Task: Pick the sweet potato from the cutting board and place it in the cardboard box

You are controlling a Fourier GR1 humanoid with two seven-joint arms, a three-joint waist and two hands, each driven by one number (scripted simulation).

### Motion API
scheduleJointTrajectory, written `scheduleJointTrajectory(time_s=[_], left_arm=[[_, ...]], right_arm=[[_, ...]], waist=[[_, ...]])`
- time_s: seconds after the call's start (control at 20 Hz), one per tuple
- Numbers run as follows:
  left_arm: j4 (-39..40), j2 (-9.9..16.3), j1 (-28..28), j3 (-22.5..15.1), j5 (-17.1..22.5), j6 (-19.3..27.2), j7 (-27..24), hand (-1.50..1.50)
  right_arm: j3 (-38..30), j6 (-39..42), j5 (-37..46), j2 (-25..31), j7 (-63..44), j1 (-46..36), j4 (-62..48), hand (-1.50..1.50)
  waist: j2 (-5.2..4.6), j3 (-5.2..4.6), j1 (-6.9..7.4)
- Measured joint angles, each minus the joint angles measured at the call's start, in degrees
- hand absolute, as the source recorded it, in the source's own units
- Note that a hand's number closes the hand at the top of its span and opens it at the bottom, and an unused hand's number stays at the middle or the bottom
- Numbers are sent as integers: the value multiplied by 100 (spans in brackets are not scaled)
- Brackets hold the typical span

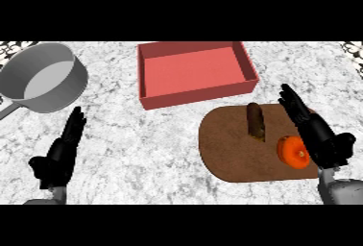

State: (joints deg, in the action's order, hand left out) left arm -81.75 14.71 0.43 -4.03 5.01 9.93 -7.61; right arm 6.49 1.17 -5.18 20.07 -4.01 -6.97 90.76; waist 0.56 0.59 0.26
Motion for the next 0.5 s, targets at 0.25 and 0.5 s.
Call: scheduleJointTrajectory(time_s=[0.25, 0.5], left_arm=[[125, 590, -266, 283, -436, 203, 404, 0], [306, 992, -351, 373, -730, 248, 627, 0]], right_arm=[[200, 192, 379, 255, -642, -601, -188, -150], [1103, 925, 1931, 1574, -703, -1009, -223, -150]], waist=[[-51, -42, 59], [-78, -121, 248]])
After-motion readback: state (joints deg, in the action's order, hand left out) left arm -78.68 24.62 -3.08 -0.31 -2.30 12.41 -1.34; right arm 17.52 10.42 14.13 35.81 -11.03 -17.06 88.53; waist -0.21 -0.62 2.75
